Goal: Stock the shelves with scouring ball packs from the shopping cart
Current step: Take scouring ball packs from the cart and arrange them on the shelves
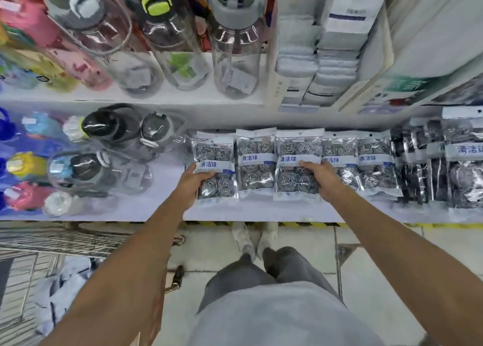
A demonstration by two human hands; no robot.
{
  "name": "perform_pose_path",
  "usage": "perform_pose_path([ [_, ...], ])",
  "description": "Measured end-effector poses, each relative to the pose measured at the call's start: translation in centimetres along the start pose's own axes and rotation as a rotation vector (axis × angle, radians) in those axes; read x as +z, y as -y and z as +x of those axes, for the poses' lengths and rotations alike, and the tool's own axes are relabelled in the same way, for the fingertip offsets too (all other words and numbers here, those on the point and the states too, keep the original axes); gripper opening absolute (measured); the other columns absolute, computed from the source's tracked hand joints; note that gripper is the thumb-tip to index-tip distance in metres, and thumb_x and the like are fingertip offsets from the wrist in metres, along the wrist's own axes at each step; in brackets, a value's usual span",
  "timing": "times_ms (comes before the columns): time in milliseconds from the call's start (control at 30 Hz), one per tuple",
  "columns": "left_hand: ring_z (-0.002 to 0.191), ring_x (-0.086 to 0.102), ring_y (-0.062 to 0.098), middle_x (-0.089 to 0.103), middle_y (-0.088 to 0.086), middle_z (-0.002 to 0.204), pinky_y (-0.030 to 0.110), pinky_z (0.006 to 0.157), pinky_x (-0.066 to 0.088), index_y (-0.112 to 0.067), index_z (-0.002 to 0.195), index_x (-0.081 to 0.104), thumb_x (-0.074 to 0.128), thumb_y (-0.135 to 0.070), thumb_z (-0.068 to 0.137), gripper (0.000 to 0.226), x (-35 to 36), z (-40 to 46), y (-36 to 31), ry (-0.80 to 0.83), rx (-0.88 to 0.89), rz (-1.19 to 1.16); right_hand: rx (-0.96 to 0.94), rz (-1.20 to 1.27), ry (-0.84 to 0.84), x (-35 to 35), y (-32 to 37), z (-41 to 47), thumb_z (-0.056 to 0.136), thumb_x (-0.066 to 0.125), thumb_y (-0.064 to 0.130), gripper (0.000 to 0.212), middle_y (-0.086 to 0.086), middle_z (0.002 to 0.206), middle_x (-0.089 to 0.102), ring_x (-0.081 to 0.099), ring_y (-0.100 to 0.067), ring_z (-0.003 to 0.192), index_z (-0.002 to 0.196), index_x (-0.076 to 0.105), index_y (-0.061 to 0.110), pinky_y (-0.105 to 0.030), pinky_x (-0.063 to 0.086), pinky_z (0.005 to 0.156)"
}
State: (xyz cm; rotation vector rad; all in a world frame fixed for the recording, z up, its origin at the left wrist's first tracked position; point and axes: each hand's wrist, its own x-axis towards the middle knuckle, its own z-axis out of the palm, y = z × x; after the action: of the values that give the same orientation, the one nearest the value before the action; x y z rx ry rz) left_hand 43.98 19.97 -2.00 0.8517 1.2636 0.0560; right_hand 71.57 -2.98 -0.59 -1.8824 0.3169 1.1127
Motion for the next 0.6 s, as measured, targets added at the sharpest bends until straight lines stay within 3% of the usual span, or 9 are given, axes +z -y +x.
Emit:
perform_pose_path([
  [67,0.136,0.054,0.037,0.050,0.019,0.154,0.058,0.115,0.041,-0.016,0.164,0.022,0.078,-0.006,0.089,0.094,0.2,1.2,-0.2,-0.011,-0.004,0.014,-0.007,-0.026,-0.013,0.0,0.1,0.8,0.086,0.084,0.028,0.049,-0.008,0.118,0.072,0.068,-0.031,0.111,0.127,0.060,0.017,-0.052,0.055,0.102],
  [167,0.135,0.054,0.039,0.051,0.018,0.153,0.054,0.109,0.048,-0.018,0.162,0.030,0.078,-0.009,0.090,0.087,0.5,2.4,-0.4,-0.048,-0.012,0.057,-0.053,-0.088,-0.064,0.1,0.3,1.9,0.086,0.085,0.027,0.028,0.003,0.104,0.071,0.066,-0.028,0.111,0.101,0.062,0.029,-0.043,0.055,0.094],
  [267,0.129,0.060,0.034,0.049,0.010,0.154,0.052,0.104,0.053,-0.018,0.159,0.036,0.079,-0.008,0.090,0.082,0.6,3.3,-0.2,-0.120,0.022,0.092,-0.104,-0.135,-0.099,0.5,0.1,2.7,0.087,0.084,0.026,0.037,-0.003,0.104,0.072,0.070,-0.028,0.103,0.118,0.064,0.018,-0.041,0.060,0.084],
  [367,0.105,0.066,0.024,0.058,0.003,0.136,0.038,0.086,0.057,-0.016,0.156,0.042,0.079,-0.007,0.090,0.077,1.3,4.0,-0.1,-0.200,0.085,0.183,-0.148,-0.150,-0.143,0.7,-0.1,2.9,0.087,0.084,0.027,0.051,0.003,0.096,0.068,0.064,-0.015,0.082,0.128,0.057,0.015,-0.027,0.050,0.064],
  [467,0.129,0.056,0.031,0.050,0.010,0.152,0.040,0.105,0.050,-0.015,0.154,0.044,0.078,-0.013,0.093,0.070,1.5,4.3,0.1,-0.245,0.126,0.306,-0.142,-0.161,-0.181,1.0,-0.2,3.4,0.088,0.083,0.030,0.050,0.007,0.093,0.064,0.060,-0.013,0.079,0.125,0.051,0.021,-0.025,0.045,0.059],
  [600,0.123,0.057,0.027,0.055,0.011,0.150,0.034,0.102,0.049,-0.017,0.155,0.044,0.074,-0.021,0.096,0.066,1.8,4.0,0.1,-0.258,0.173,0.453,-0.160,-0.267,-0.204,1.2,0.0,3.1,0.090,0.080,0.036,0.057,0.010,0.092,0.060,0.056,-0.006,0.071,0.135,0.049,0.018,-0.023,0.042,0.055],
])
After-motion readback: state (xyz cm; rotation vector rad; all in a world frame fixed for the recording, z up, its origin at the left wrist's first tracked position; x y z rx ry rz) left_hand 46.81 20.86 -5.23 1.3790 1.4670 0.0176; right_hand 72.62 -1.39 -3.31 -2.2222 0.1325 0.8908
